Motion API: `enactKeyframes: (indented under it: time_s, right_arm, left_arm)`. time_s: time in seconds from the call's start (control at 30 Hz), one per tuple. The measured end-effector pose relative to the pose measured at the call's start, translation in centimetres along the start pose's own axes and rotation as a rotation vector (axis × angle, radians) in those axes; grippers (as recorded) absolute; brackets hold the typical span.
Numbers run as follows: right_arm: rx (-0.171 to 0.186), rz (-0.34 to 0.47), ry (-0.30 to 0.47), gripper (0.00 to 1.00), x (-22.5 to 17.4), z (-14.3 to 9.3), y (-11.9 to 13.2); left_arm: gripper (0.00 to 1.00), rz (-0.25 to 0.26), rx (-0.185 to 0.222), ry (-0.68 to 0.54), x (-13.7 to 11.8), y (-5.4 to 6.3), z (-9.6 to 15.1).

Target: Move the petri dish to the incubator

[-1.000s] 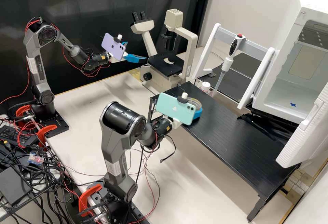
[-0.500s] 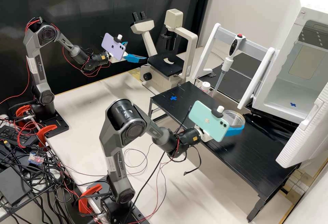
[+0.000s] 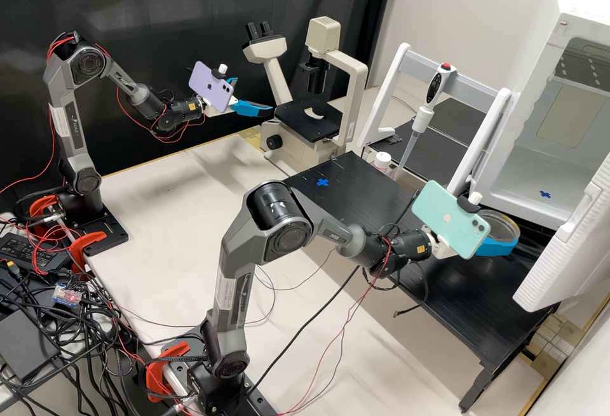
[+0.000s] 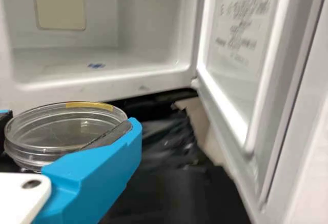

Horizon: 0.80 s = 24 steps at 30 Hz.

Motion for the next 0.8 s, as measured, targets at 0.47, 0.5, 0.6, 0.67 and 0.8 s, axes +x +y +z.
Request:
enactKeyframes:
  time_s: [0.47,0.5,0.6,0.67,0.8]
  right_arm:
    - [-0.031,0.039,-0.018,0.0,8.0,-2.2,-0.8]
    - [-0.04,0.047,-0.023,0.0,8.8,-2.1,-1.0]
    - [-0.049,0.067,-0.031,0.0,10.5,-2.2,-0.8]
    - [-0.052,0.072,-0.038,0.0,11.6,-2.3,-0.8]
    - [-0.067,0.065,-0.033,0.0,13.1,-2.5,-0.7]
  left_arm:
    - [1.0,0.0,0.0,0.0,0.0,0.0,0.0]
    - [1.0,0.0,0.0,0.0,0.0,0.0,0.0]
    - [1.0,0.0,0.0,0.0,0.0,0.0,0.0]
    - [1.0,0.0,0.0,0.0,0.0,0.0,0.0]
    - [1.0,0.0,0.0,0.0,0.0,0.0,0.0]
